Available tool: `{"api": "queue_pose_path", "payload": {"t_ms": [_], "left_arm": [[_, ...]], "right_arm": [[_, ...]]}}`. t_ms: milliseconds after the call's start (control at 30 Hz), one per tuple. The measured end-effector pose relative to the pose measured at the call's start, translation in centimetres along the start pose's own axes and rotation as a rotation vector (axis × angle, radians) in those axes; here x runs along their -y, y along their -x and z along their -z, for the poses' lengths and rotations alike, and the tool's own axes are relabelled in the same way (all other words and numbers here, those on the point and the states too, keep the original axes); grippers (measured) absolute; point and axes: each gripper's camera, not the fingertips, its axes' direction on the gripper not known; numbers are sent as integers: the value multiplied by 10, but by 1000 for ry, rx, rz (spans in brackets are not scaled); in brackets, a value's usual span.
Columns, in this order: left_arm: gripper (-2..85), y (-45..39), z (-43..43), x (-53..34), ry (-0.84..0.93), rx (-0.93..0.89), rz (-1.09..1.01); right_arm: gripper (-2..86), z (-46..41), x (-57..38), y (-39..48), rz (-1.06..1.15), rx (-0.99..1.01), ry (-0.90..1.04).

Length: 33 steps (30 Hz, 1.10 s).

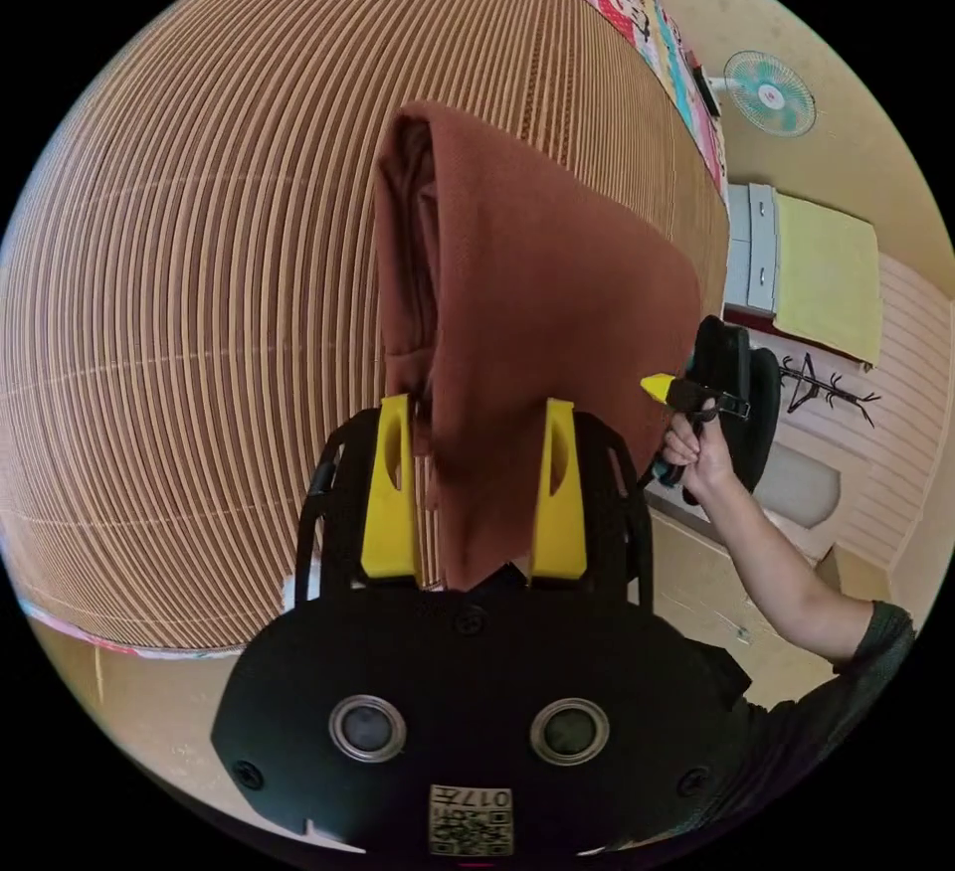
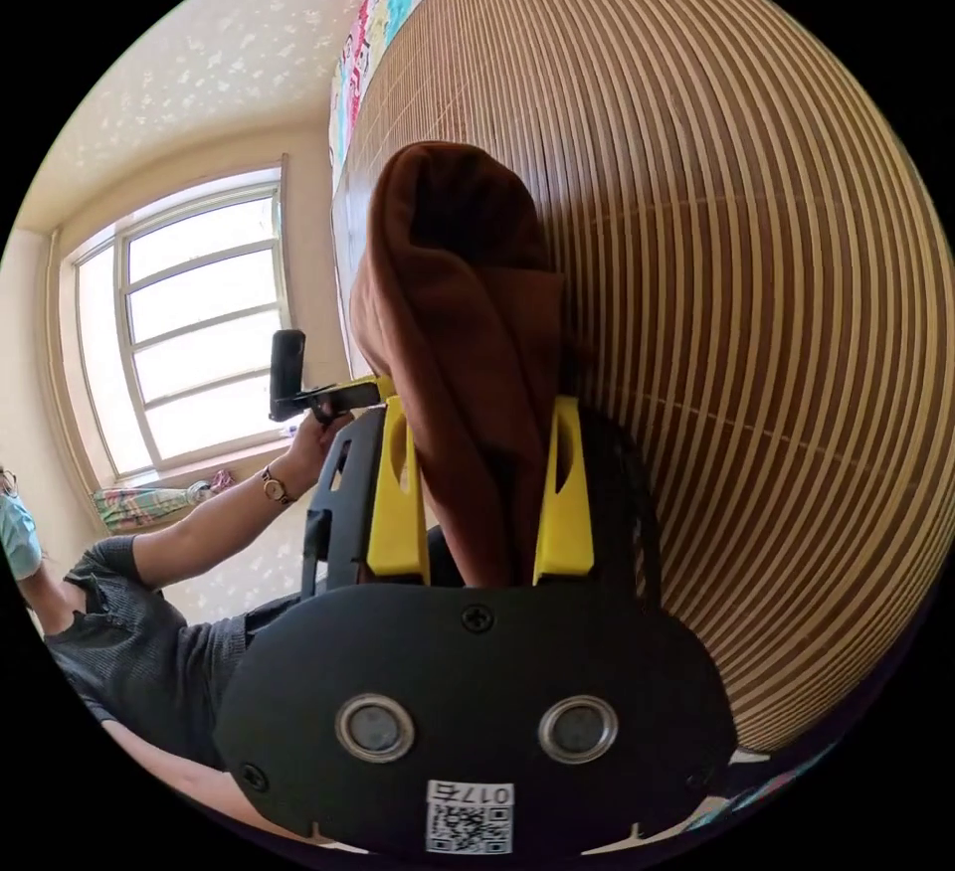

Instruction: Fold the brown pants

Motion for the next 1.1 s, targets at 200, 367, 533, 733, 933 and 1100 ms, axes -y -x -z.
{"api": "queue_pose_path", "payload": {"t_ms": [200,367,533,733,933,1100], "left_arm": [[91,20,10,-18,35,-199,71],[68,43,71,-53,82,-185,-46],[66,120,157,-104,60,-200,-37],[67,253,291,-161,-38,-54,56],[94,409,429,-188,-202,177,351],[100,480,537,-292,-782,119,768]], "right_arm": [[141,0,6,-20,-119,86,34],[133,-42,2,0,-123,116,137],[132,-150,16,42,-120,237,171],[132,-339,79,91,-144,344,261],[136,-524,160,159,-189,345,290],[149,-630,221,186,-255,329,305]]}}
